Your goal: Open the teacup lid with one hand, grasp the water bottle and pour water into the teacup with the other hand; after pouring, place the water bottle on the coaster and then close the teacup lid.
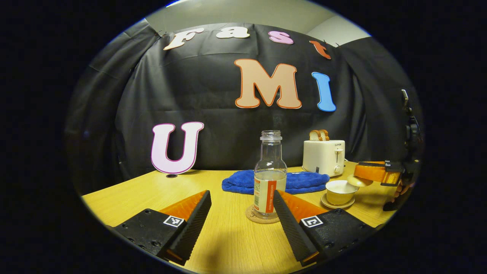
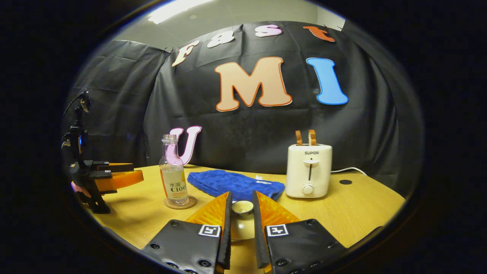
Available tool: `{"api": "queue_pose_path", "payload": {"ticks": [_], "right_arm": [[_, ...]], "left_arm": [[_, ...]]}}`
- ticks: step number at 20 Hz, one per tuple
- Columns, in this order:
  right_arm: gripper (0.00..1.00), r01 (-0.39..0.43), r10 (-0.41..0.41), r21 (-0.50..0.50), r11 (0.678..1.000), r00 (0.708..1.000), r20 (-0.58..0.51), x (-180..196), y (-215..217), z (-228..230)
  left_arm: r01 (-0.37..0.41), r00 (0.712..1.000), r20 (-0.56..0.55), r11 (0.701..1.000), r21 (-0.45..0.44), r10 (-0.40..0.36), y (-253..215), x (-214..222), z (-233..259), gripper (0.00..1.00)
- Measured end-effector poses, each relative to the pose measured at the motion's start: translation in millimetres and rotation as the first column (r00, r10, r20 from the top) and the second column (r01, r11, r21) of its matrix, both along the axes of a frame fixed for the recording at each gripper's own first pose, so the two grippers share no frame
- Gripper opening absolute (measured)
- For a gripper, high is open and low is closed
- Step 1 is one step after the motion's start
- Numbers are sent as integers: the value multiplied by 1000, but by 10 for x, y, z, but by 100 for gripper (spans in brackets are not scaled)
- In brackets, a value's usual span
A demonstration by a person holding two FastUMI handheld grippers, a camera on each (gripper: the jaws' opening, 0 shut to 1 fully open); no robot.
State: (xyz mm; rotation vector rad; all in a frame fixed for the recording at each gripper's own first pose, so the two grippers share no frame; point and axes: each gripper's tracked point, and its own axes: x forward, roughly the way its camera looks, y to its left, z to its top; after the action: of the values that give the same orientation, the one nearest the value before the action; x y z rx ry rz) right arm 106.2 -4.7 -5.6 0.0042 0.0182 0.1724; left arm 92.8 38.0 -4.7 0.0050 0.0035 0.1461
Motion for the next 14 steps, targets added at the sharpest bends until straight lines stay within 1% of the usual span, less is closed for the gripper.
{"api": "queue_pose_path", "payload": {"ticks": [5,9,14], "right_arm": [[29,-57,56,-17,998,998,-35,169,237,-61],[30,-61,60,-14,998,995,-84,250,248,-139],[30,-64,61,-23,998,993,-100,253,263,-161]], "left_arm": [[0,1000,2,1000,0,0,-1,-4,2,95],[0,1000,0,1000,-1,0,2,-5,-2,95],[1,1000,-1,1000,-1,-1,3,-6,0,95]]}}
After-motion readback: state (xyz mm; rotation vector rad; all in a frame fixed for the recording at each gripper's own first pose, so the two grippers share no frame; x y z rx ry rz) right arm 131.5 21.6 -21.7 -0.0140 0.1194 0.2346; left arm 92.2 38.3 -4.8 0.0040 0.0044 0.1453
